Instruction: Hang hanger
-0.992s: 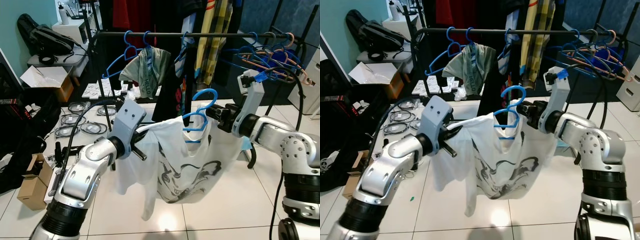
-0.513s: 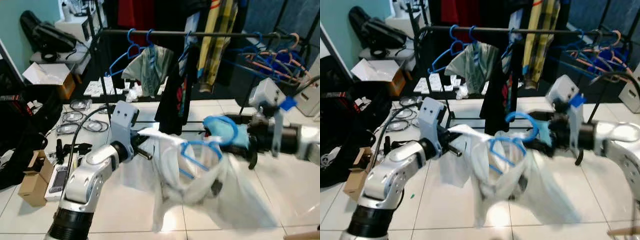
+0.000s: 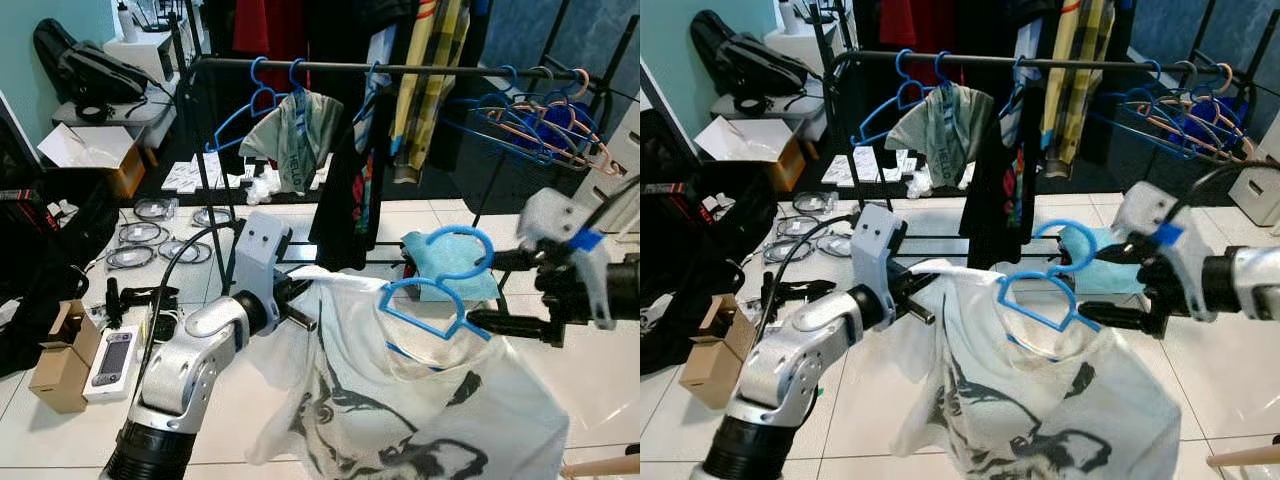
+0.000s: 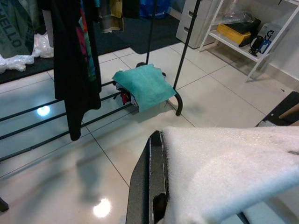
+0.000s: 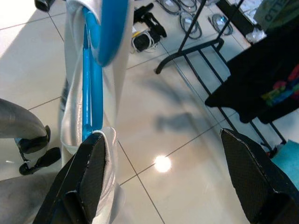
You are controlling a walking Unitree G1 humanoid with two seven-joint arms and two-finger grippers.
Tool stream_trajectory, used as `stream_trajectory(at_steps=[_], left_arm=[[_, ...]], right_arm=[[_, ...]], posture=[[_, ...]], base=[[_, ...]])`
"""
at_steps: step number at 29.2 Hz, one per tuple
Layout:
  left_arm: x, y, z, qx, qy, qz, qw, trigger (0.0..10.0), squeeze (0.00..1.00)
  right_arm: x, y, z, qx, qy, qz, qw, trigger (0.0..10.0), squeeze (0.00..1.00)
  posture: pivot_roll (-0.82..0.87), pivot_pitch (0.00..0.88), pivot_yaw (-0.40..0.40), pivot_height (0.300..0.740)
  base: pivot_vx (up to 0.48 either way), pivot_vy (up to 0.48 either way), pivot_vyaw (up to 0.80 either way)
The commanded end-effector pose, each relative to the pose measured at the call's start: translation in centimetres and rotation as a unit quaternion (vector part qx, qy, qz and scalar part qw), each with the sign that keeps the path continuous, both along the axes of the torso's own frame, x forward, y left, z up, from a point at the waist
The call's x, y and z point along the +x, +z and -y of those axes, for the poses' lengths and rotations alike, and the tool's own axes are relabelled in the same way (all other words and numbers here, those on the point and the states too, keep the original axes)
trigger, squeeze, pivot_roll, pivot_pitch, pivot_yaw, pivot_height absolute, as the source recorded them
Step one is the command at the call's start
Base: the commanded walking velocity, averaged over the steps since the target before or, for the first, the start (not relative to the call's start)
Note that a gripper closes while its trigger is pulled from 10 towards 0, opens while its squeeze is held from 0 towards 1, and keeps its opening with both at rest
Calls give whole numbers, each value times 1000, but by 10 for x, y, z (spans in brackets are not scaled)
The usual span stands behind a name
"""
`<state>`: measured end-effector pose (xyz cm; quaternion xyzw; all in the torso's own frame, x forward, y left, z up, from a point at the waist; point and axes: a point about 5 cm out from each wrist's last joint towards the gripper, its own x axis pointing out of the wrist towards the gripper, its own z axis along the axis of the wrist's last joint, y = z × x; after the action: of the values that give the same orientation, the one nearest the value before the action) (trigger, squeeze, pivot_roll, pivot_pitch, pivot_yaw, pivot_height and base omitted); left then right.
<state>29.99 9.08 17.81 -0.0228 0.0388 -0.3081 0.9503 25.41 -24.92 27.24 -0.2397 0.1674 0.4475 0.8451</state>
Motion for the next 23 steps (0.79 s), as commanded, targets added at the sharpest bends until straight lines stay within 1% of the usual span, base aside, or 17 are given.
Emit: stream_trajectory(at_steps=[1,2,4,5,6,11,12,13,14,15,16,17,18,19,20,21,23], left_arm=[[-4,1,2,5,-10,10,1000,10000,0],[-4,1,2,5,-10,10,1000,10000,0],[-9,2,7,-9,-39,23,999,10000,0],[-9,2,7,-9,-39,23,999,10000,0],[-12,3,10,-15,-53,29,998,10000,0],[-15,3,15,-17,-64,32,997,10000,0],[-15,3,16,-16,-64,33,997,10000,0],[-15,3,16,-16,-64,33,997,10000,0],[-16,2,17,-15,-62,33,997,10000,0],[-16,2,17,-15,-62,33,997,10000,0],[-15,3,17,-21,-58,35,997,10000,0],[-15,3,17,-21,-58,35,997,10000,0],[-14,5,16,-38,-53,36,997,10000,0],[-14,5,16,-38,-53,36,997,10000,0],[-13,9,16,-64,-48,35,996,10000,0],[-13,9,16,-64,-48,35,996,10000,0],[-11,17,11,-132,-40,29,990,10000,0]], right_arm=[[-3,13,-4,39,24,15,999,10000,1000],[-3,13,-4,39,24,15,999,10000,1000],[-10,27,0,135,60,3,989,10000,1000],[-10,27,0,135,60,3,989,10000,1000],[-13,30,4,167,70,-8,983,10000,1000],[-14,29,12,184,70,-30,980,10000,1000],[-15,26,19,187,63,-48,979,10000,871],[-15,26,19,187,63,-48,979,10000,871],[-16,24,26,189,55,-64,978,10000,733],[-16,24,26,189,55,-64,978,10000,733],[-17,23,32,190,49,-73,978,10000,647],[-17,23,32,190,49,-73,978,10000,647],[-18,24,37,186,45,-72,979,10000,510],[-18,24,37,186,45,-72,979,10000,510],[-19,24,43,166,38,-65,983,10000,0],[-19,24,43,166,38,-65,983,10000,0],[-25,25,57,113,26,-61,991,10000,0]], posture=[[-86,49,-27,740],[-86,49,-27,740],[-92,51,-28,740],[-92,51,-28,740],[-95,53,-29,740],[-95,53,-29,740],[-101,57,-33,740],[-101,57,-33,740],[-105,59,-36,740],[-105,59,-36,740],[-105,59,-36,740],[-105,59,-36,740],[-107,60,-35,740],[-107,60,-35,740],[-108,59,-34,740],[-108,59,-34,740],[-110,63,-34,740]], base=[[0,0,0],[0,0,0],[0,0,0],[0,0,0],[0,0,0],[0,0,0],[0,0,0],[0,0,0],[0,0,0],[0,0,0],[0,0,0],[0,0,0],[0,0,0],[0,0,0],[0,0,0],[0,0,0],[0,0,0]])
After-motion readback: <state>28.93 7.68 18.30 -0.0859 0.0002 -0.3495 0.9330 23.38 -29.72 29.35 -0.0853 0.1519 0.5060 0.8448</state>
